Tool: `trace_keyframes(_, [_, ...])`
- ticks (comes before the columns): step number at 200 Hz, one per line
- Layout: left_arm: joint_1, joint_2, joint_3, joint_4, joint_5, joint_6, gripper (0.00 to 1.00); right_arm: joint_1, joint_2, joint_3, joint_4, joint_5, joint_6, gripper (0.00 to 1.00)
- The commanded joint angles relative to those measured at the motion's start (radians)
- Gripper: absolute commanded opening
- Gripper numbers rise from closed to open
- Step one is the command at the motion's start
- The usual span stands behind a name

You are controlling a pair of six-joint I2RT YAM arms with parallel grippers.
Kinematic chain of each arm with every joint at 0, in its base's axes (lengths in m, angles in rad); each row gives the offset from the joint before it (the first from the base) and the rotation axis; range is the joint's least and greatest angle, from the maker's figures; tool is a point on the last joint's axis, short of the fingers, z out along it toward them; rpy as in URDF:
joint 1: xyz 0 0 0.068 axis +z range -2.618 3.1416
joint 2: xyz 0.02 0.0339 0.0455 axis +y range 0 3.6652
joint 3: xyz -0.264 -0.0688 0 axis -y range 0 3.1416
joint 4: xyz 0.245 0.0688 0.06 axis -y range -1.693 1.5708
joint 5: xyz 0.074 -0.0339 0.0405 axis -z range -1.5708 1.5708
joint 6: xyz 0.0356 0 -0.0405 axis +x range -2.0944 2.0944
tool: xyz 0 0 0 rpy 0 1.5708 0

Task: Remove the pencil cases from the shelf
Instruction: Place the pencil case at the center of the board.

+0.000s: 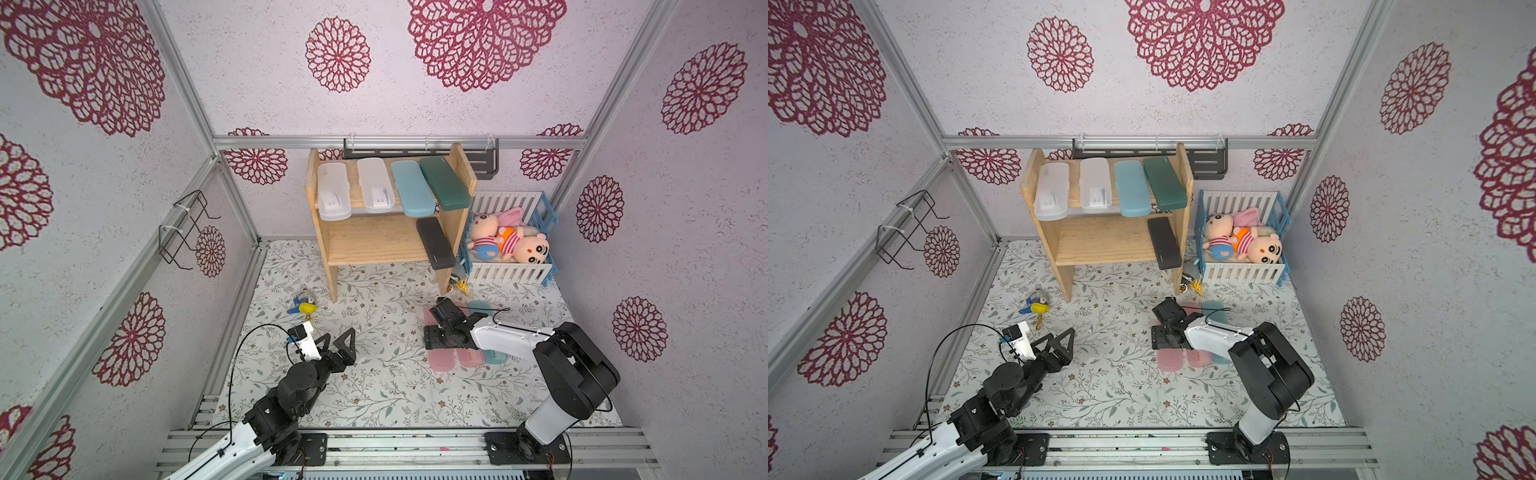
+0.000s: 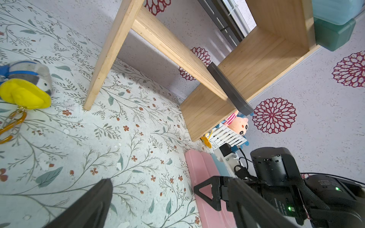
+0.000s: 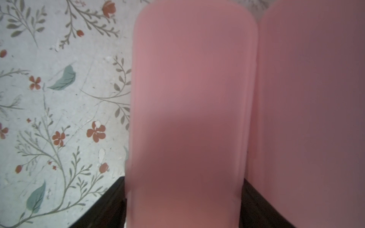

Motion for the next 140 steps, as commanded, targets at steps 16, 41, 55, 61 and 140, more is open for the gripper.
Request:
trace_keyframes(16, [-0.005, 0.005, 0.018, -0.008, -0.005, 0.005, 0.97, -0.015, -0.056, -0.010, 0.002, 0.049, -0.039, 0.71])
trace_keyframes(41, [-0.005, 0.017, 0.028, -0.008, -0.006, 0.004, 0.97, -0.015, -0.071, -0.007, 0.013, 0.049, -0.041, 0.83])
trace_keyframes(55, [-0.005, 0.027, 0.033, -0.005, -0.007, 0.002, 0.97, -0.015, -0.086, 0.002, 0.020, 0.039, -0.044, 0.89])
trace_keyframes(61, [-0.006, 0.032, 0.036, -0.001, -0.007, 0.001, 0.97, -0.015, -0.093, 0.006, 0.022, 0.035, -0.046, 0.90])
trace_keyframes(140, [-0.003, 0.325, 0.206, 0.184, 0.049, -0.081, 0.97, -0.020, -0.332, 0.038, 0.049, -0.023, -0.055, 0.99])
